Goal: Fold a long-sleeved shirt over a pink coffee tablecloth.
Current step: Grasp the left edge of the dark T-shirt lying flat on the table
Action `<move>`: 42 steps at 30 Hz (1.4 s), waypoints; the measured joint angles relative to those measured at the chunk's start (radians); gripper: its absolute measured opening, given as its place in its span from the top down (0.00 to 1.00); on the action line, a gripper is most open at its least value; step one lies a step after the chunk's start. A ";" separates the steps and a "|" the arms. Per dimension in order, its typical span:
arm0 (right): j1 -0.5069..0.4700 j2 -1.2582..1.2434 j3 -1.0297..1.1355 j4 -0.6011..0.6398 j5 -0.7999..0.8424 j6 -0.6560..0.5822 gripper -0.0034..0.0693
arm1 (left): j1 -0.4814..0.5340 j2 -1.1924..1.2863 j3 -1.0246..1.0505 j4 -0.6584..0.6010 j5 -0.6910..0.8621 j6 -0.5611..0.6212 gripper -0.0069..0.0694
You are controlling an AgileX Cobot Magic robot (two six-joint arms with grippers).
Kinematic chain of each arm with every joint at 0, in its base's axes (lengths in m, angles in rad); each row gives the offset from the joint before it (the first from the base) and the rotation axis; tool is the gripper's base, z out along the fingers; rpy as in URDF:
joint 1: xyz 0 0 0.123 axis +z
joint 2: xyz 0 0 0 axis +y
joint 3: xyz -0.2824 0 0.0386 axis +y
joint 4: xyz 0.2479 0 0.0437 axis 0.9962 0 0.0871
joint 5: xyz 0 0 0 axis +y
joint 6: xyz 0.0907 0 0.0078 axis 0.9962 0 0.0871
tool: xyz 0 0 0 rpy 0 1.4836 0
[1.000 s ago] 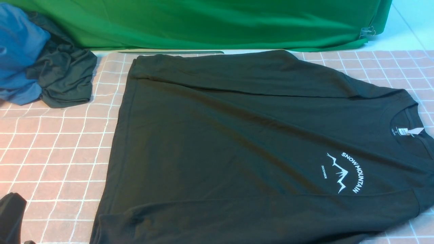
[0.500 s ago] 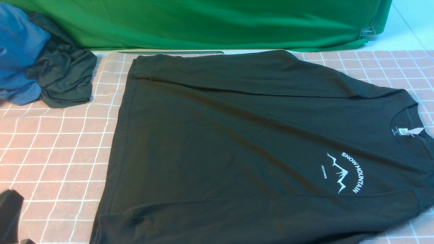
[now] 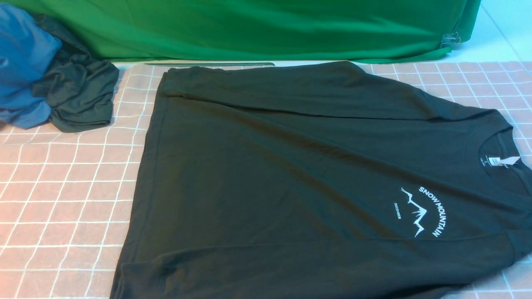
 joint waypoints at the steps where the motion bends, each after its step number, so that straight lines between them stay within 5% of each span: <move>1: 0.000 0.000 0.000 0.004 -0.023 0.037 0.61 | 0.000 0.000 0.000 0.000 -0.001 -0.003 0.89; 5: 0.000 0.000 0.000 0.006 -0.096 0.077 0.62 | 0.000 0.000 0.000 -0.001 -0.035 -0.005 0.89; 11: 0.000 0.000 -0.002 0.007 -0.274 0.193 0.63 | 0.000 0.007 -0.004 -0.001 -0.343 -0.064 0.89; 13: 0.000 0.008 -0.058 -0.031 -0.259 0.235 0.64 | 0.000 0.037 -0.056 -0.007 -0.338 -0.096 0.89; 17: 0.013 0.101 -0.300 -0.178 -0.045 0.230 0.79 | 0.000 0.149 -0.276 0.022 -0.022 -0.107 0.89; 20: 0.064 0.282 -0.551 -0.213 0.216 0.042 0.89 | 0.000 0.306 -0.469 0.092 0.325 -0.069 0.89; 26: 0.249 0.754 -0.971 -0.164 0.747 -0.306 0.90 | 0.000 0.685 -0.750 0.130 1.042 0.124 0.89; 28: 0.314 0.884 -1.064 -0.154 0.848 -0.410 0.90 | 0.000 0.773 -0.767 0.120 1.154 0.170 0.89; 34: 0.542 1.232 -1.233 -0.134 0.951 -0.575 0.90 | 0.000 0.801 -0.767 0.079 1.207 0.212 0.89; 42: 0.820 1.631 -1.446 -0.117 1.032 -0.721 0.90 | 0.000 0.484 -0.768 0.079 1.201 0.207 0.89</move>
